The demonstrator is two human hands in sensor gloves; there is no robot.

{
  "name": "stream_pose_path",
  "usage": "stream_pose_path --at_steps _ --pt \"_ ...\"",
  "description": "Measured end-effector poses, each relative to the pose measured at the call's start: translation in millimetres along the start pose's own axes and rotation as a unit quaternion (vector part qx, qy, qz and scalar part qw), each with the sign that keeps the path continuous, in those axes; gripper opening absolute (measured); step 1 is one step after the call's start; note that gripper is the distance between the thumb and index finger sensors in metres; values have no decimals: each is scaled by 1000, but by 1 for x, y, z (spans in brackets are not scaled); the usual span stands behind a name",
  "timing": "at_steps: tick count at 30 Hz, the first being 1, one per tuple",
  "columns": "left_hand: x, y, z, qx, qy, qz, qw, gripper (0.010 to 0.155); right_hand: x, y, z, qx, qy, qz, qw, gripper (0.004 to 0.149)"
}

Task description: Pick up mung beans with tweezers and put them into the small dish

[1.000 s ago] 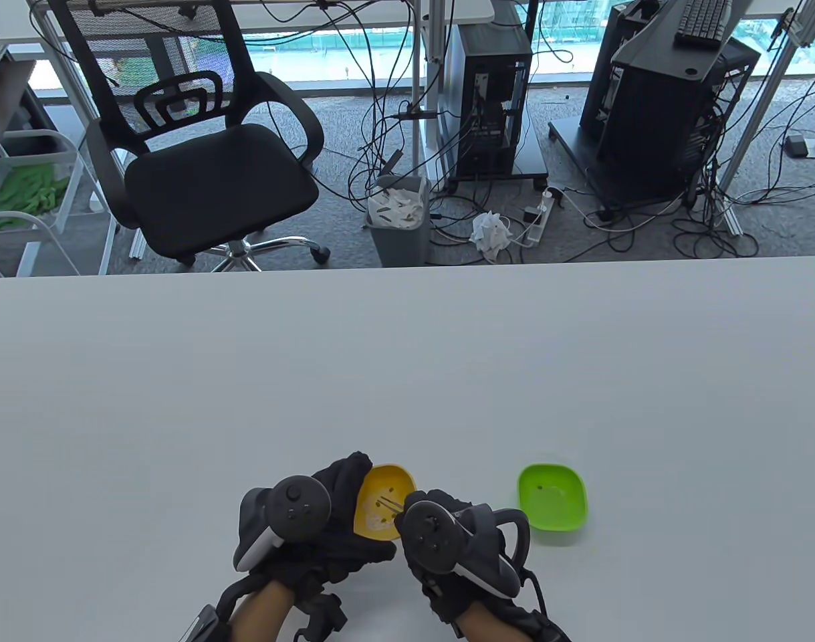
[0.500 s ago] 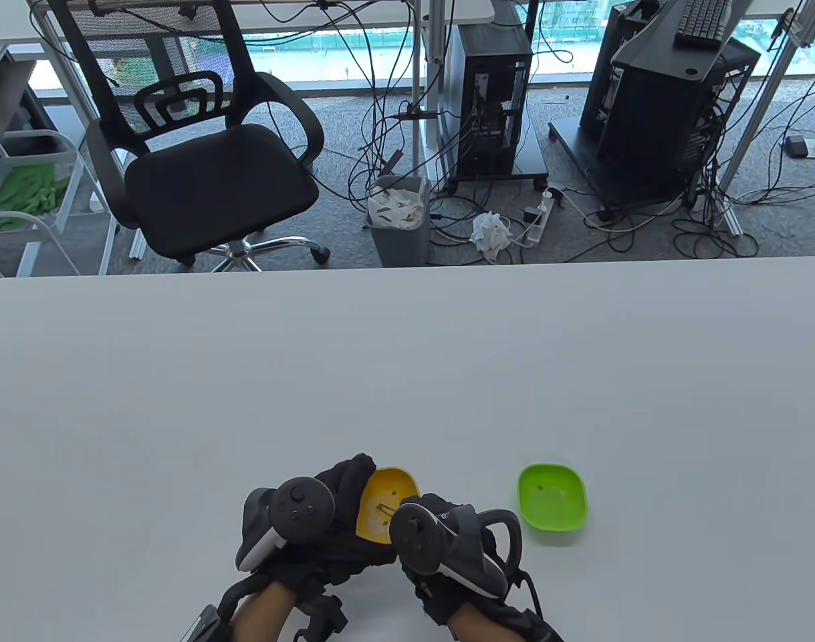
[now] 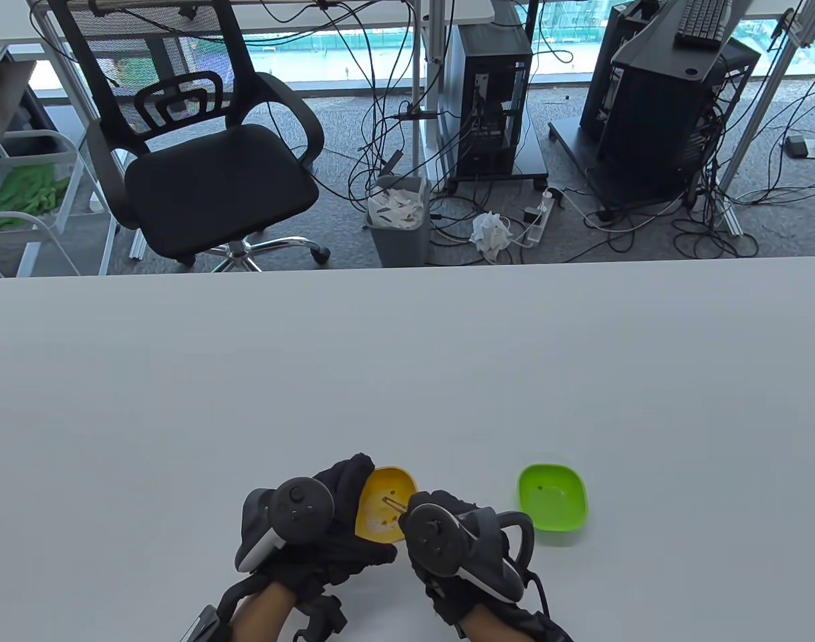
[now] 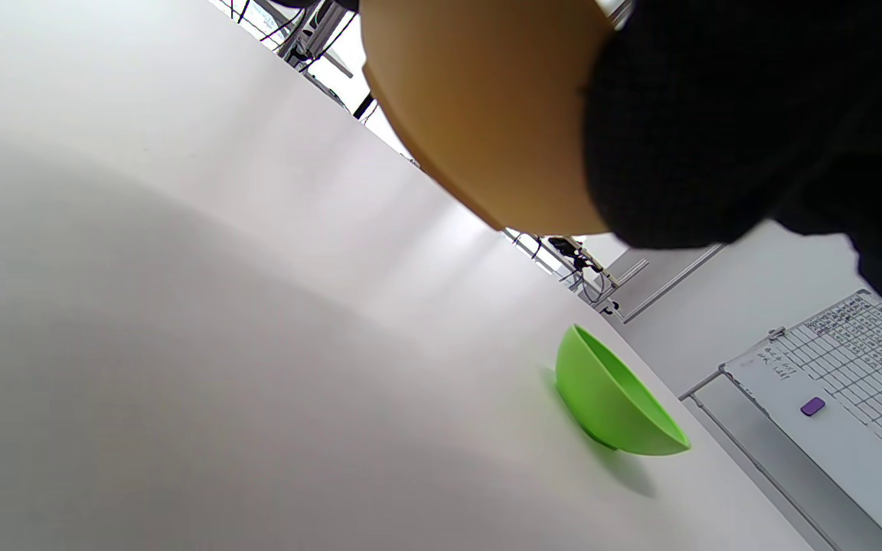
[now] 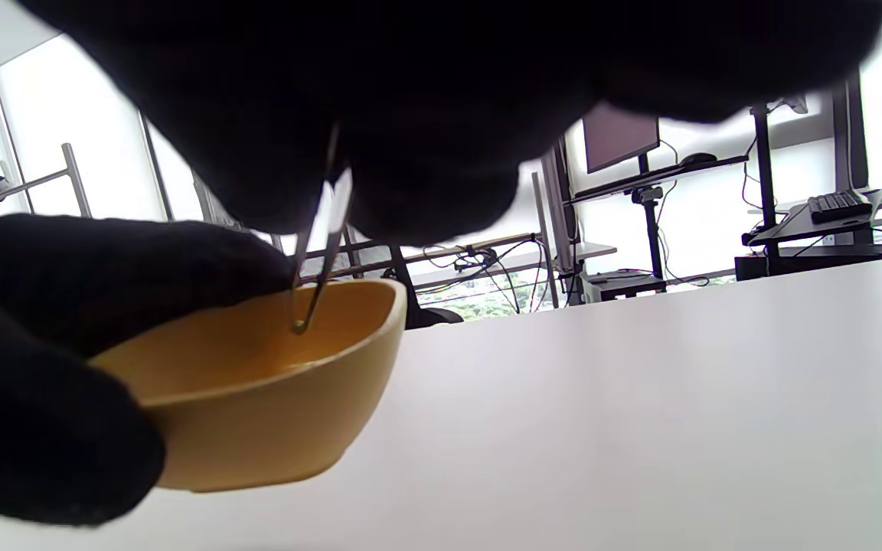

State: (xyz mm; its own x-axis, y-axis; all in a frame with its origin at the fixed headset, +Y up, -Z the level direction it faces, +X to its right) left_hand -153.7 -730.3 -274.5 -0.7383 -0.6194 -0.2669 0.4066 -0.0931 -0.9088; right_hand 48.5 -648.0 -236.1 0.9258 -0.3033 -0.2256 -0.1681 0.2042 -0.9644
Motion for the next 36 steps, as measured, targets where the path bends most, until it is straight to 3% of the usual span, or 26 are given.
stream_pose_path --at_steps 3,6,10,13,16,36 --pt "1 -1 -2 -4 -5 0 1000 122 33 -5 25 35 13 -44 998 35" --pt "1 -1 -3 -5 -4 1 1000 122 91 -14 48 64 6 -124 990 35" --pt "1 -1 -3 -6 -1 3 1000 122 137 -27 52 65 -7 -186 980 34" --pt "1 -1 -2 -6 0 3 1000 122 158 -36 35 49 -2 -209 977 34" --pt "2 -2 -2 -9 -4 3 1000 122 162 -37 26 28 9 -215 976 34" --pt "1 -3 0 -10 0 9 1000 122 169 -36 19 20 17 -225 974 35"
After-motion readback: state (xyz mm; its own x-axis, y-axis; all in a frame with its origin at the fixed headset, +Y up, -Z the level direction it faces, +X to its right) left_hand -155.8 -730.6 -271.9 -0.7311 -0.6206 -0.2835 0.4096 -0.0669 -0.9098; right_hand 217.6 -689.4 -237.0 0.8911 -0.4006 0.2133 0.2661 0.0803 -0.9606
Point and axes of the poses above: the tracker on the back of each hand, its own x axis roughly to the little-finger side, its own y axis roughly from the wrist to the fingertips, z = x × y, the point moved 2 cm from there along y, roughly from the wrist to the fingertips, and after that the axes turned 1 degree about y, right-handed, at the moved point
